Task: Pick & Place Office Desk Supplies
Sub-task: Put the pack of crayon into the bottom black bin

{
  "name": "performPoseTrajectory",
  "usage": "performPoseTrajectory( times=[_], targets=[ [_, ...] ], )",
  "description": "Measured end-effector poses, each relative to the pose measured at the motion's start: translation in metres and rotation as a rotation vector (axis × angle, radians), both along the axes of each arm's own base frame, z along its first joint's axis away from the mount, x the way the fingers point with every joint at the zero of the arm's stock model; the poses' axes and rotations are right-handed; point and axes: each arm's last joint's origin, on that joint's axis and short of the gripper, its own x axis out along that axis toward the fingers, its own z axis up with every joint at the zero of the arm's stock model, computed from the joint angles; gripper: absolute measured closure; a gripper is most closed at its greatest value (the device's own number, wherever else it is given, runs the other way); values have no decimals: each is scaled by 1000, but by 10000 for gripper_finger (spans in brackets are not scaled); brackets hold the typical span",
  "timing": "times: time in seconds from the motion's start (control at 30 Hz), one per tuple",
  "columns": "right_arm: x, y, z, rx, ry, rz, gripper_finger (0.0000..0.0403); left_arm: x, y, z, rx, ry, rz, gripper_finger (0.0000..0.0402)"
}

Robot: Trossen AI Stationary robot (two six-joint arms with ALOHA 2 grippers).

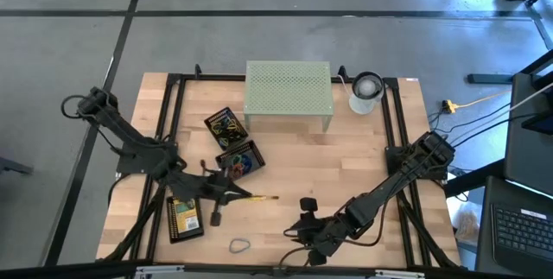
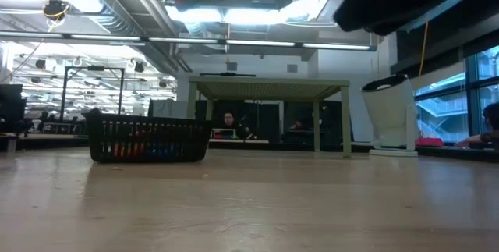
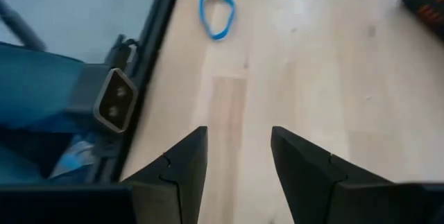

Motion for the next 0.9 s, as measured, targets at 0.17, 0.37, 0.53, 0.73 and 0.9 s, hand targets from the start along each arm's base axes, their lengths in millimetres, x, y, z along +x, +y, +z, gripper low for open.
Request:
performPoseTrajectory(
  times=[0.17, 0.37, 0.53, 0.73, 0.9],
  targets=[
    [2, -3, 1, -81, -44, -23, 238, -22, -3, 11, -32, 8, -50, 400],
    [5, -6, 2, -116, -69, -43, 238, -54, 1, 21, -181, 98, -120, 400],
    [9, -11, 2, -115, -69, -56, 238, -82, 10, 25, -414, 232, -113, 399],
    [12, -16, 2, -114, -69, -71, 238, -111, 16, 17, -574, 480, -109, 399],
    [14, -17, 2, -114, -69, -75, 238, -129, 14, 5, -597, 702, -72, 400]
  ],
)
